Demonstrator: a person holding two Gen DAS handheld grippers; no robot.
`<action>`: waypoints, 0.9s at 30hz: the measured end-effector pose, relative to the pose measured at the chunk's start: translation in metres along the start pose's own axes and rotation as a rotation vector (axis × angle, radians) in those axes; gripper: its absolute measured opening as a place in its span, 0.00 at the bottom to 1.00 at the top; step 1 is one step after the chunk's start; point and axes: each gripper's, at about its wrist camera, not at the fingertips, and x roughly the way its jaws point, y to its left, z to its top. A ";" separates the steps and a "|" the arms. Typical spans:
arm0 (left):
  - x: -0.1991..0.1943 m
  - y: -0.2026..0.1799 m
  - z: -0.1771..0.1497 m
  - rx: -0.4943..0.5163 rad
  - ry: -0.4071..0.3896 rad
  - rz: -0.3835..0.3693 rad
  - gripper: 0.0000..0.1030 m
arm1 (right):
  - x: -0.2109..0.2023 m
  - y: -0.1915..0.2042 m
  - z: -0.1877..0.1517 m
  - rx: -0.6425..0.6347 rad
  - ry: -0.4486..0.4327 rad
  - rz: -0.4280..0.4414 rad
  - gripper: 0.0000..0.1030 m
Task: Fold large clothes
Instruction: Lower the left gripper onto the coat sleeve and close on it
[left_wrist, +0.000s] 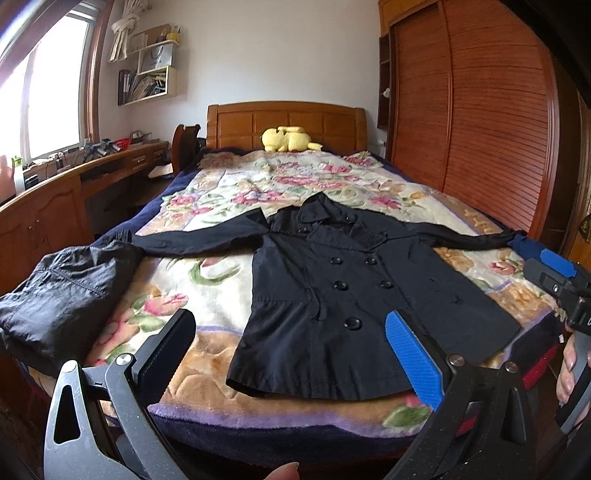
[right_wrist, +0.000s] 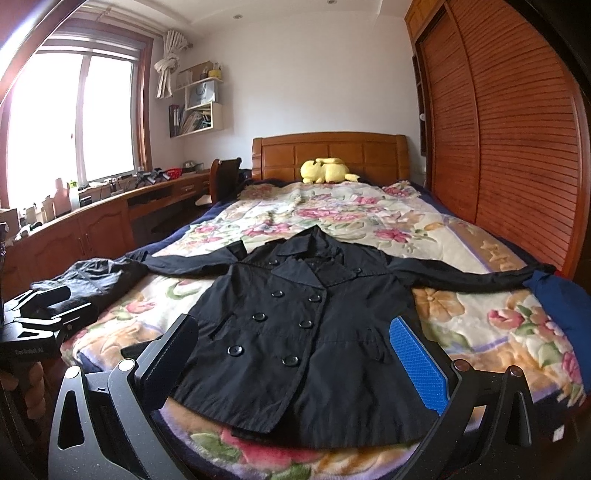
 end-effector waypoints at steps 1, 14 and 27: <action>0.007 0.003 -0.001 -0.002 0.008 0.005 1.00 | 0.004 -0.001 0.001 0.000 0.002 0.003 1.00; 0.071 0.031 -0.007 -0.009 0.074 0.044 1.00 | 0.071 -0.001 0.003 -0.046 0.055 0.028 1.00; 0.143 0.067 0.024 -0.014 0.076 0.062 1.00 | 0.150 0.003 -0.005 -0.090 0.192 0.097 1.00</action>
